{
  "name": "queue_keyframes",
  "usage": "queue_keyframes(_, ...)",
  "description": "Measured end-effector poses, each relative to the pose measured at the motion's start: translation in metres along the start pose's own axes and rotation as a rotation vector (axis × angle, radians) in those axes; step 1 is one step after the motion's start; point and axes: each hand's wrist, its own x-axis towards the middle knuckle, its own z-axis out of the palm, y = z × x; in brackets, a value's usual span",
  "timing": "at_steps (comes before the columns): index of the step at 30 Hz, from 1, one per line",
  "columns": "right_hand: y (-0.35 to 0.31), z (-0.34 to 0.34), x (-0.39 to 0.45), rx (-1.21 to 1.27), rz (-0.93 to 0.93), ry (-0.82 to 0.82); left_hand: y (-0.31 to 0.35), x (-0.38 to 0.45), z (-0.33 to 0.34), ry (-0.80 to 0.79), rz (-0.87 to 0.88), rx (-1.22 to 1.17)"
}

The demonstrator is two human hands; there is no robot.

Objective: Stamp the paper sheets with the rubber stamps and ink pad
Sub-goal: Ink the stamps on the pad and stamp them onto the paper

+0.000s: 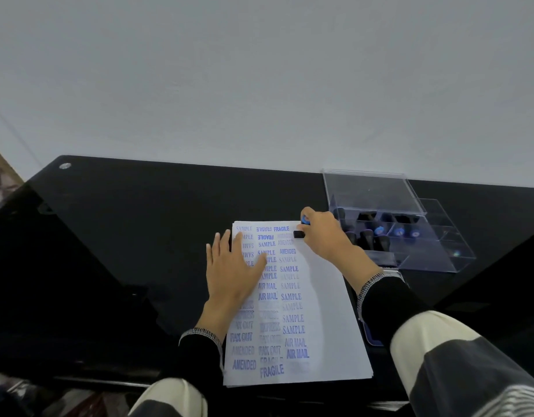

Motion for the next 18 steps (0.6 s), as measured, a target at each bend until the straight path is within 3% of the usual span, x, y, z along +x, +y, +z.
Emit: queue_keyframes(18, -0.004, 0.004, 0.0, 0.028, 0.026, 0.027, 0.001, -0.002, 0.002, 0.023, 0.019, -0.011)
